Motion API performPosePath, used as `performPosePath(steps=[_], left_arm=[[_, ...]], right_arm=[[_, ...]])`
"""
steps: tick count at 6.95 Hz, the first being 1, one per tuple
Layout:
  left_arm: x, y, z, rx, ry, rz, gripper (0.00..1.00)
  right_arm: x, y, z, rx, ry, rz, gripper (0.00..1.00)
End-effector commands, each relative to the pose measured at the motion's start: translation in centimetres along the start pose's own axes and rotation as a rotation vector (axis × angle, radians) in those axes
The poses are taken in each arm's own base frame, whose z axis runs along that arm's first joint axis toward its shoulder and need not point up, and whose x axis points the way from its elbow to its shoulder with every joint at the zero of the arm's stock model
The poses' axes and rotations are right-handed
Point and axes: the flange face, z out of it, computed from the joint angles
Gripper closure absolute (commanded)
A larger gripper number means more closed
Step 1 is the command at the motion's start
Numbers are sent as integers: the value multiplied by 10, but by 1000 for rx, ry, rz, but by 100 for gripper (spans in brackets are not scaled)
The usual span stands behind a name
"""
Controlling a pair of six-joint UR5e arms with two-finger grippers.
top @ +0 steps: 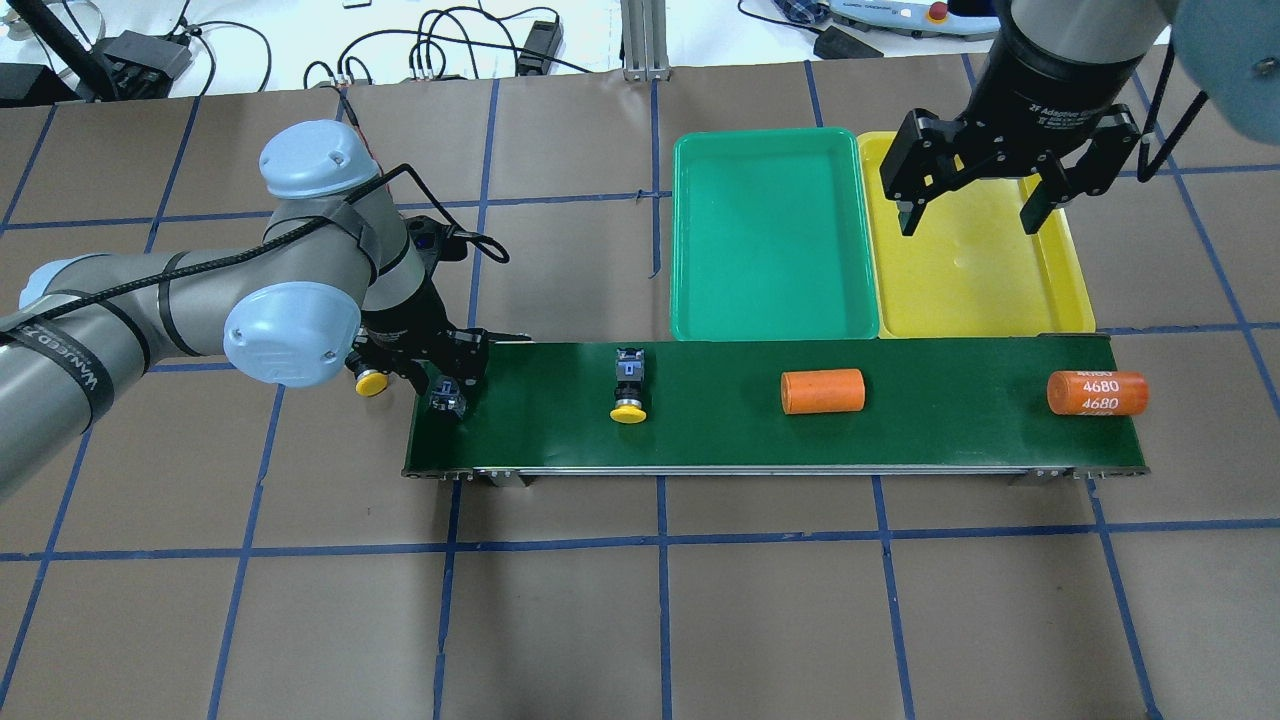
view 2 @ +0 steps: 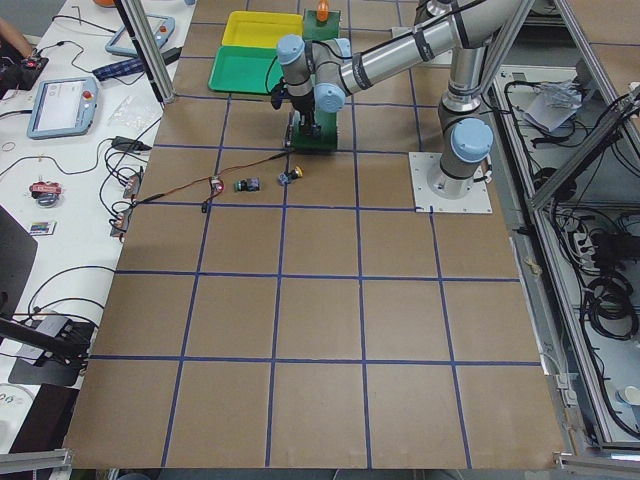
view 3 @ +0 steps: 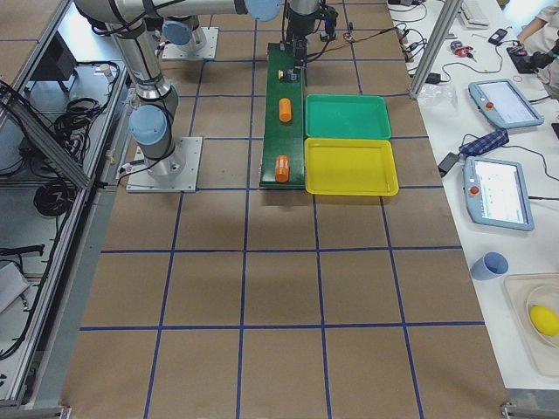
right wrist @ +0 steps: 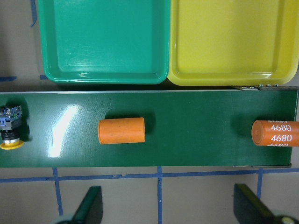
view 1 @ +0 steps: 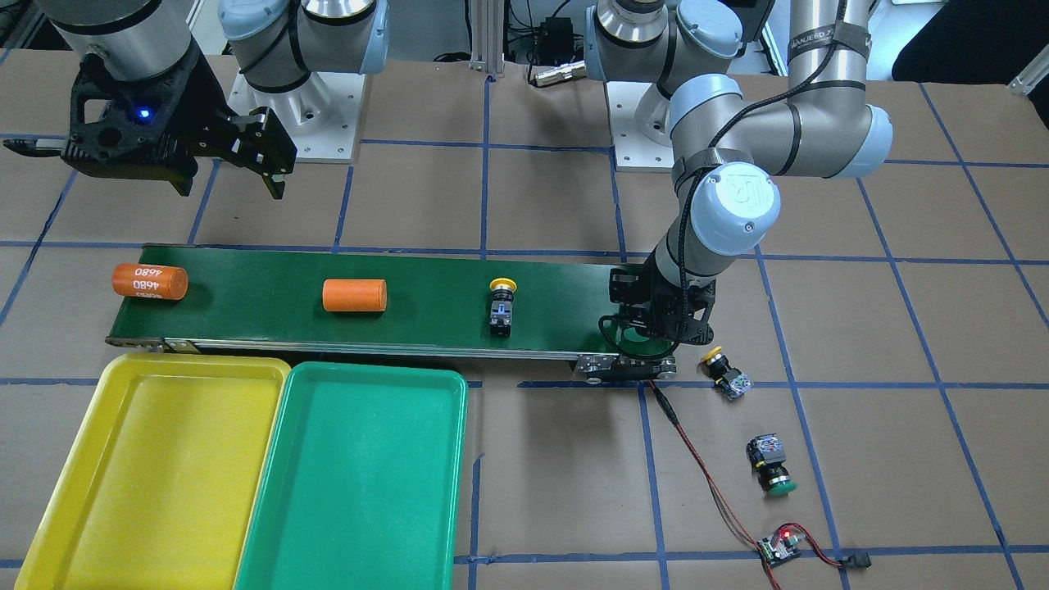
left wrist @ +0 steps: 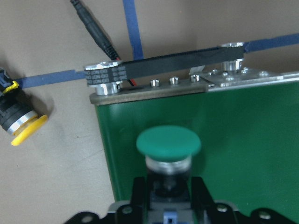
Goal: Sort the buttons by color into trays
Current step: 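Carry the green-capped button with the left gripper onto the conveyor, then open the left gripper and lift it off the button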
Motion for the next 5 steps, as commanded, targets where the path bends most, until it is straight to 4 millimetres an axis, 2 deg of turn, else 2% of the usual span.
performPosePath(steps=[1, 2, 3, 4, 5], left_arm=[[3, 5, -24, 39, -7, 10, 0], [-3, 6, -57, 105, -26, 1, 0], [-18, 5, -83, 141, -49, -18, 0], [-55, -3, -90, 147, -83, -73, 0], [-107, -9, -85, 146, -69, -145, 0]], right_arm=[[0, 0, 0, 0, 0, 1, 0], [0, 0, 0, 0, -1, 1, 0], [0, 0, 0, 0, 0, 0, 0], [0, 0, 0, 0, 0, 0, 0], [0, 0, 0, 0, -1, 0, 0]])
